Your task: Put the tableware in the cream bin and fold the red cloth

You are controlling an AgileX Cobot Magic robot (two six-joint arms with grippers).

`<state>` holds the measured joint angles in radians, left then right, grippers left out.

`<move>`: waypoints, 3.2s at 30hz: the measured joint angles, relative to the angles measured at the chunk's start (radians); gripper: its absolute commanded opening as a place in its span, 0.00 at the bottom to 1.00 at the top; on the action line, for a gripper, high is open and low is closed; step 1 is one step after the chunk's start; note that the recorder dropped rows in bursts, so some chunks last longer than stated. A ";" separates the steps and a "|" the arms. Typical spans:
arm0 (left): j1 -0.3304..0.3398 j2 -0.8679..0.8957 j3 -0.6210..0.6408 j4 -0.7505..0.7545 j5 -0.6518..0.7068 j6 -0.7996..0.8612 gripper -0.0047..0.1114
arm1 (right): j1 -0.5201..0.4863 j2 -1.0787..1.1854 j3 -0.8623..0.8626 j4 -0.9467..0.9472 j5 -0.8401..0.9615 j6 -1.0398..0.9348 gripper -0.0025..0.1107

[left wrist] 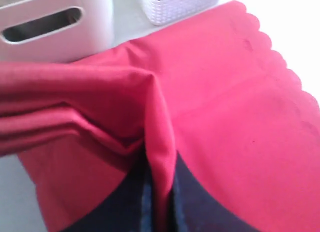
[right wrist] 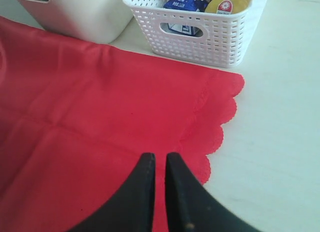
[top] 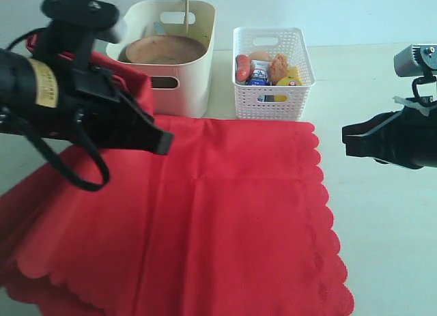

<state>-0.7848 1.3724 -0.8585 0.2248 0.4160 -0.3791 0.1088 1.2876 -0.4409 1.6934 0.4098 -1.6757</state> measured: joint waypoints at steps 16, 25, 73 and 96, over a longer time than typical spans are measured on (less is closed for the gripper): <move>-0.215 0.362 -0.408 0.002 0.241 -0.035 0.04 | 0.000 0.000 0.000 0.000 -0.025 0.000 0.10; -0.276 0.482 -0.503 0.003 0.266 -0.037 0.17 | 0.000 0.000 0.000 0.029 -0.202 0.000 0.10; 0.118 0.220 -0.026 0.109 -0.084 0.008 0.06 | 0.092 0.334 -0.216 0.047 -0.196 -0.029 0.63; 0.228 0.220 0.062 0.113 -0.149 0.003 0.06 | 0.093 0.666 -0.482 0.049 -0.159 -0.057 0.02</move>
<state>-0.5566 1.5920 -0.7966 0.3373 0.2668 -0.3757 0.2014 1.9539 -0.9228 1.7422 0.2506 -1.7331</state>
